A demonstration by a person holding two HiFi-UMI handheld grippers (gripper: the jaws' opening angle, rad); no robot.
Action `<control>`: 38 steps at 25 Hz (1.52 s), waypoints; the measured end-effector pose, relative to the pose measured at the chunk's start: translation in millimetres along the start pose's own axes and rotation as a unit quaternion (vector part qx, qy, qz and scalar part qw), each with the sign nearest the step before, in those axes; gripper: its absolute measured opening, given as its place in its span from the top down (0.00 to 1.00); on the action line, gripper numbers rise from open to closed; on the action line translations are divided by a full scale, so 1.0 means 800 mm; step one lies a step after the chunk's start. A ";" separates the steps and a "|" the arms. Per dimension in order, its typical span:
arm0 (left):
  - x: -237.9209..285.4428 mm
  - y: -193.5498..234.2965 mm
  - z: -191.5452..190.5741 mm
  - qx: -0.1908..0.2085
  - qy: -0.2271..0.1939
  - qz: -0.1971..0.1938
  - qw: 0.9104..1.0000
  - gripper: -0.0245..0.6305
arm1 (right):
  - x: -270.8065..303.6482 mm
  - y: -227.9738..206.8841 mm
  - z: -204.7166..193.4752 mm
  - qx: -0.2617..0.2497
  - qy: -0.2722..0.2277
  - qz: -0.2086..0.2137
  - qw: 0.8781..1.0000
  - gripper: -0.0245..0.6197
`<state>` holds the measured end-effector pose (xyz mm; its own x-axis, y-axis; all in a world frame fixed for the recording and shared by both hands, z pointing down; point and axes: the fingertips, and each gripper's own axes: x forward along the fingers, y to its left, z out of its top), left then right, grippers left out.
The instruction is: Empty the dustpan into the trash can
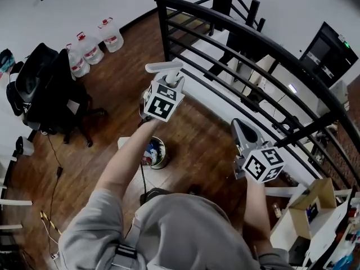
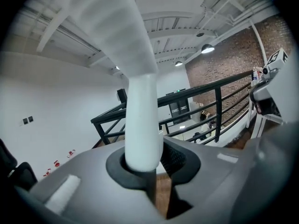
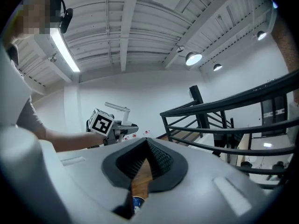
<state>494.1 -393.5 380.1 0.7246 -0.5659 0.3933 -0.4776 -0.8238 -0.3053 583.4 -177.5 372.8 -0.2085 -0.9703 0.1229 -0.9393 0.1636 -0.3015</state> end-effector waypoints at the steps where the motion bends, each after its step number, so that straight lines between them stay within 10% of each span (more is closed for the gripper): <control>1: 0.009 -0.008 0.003 0.005 0.000 -0.003 1.000 0.86 | -0.004 -0.009 0.002 0.000 -0.001 -0.002 1.000 0.96; 21: -0.084 0.022 -0.003 -0.007 -0.028 0.010 1.000 0.86 | 0.035 0.029 -0.018 0.031 0.005 0.058 0.998 0.96; 38: -0.428 0.212 -0.163 -0.136 -0.103 0.103 0.980 0.86 | 0.126 0.329 -0.076 -0.032 0.048 0.127 0.990 0.96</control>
<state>100.2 -344.0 306.3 0.6707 -0.7250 0.1565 -0.7182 -0.6875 -0.1073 298.7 -221.8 363.8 -0.4625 -0.8753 0.1414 -0.8678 0.4142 -0.2745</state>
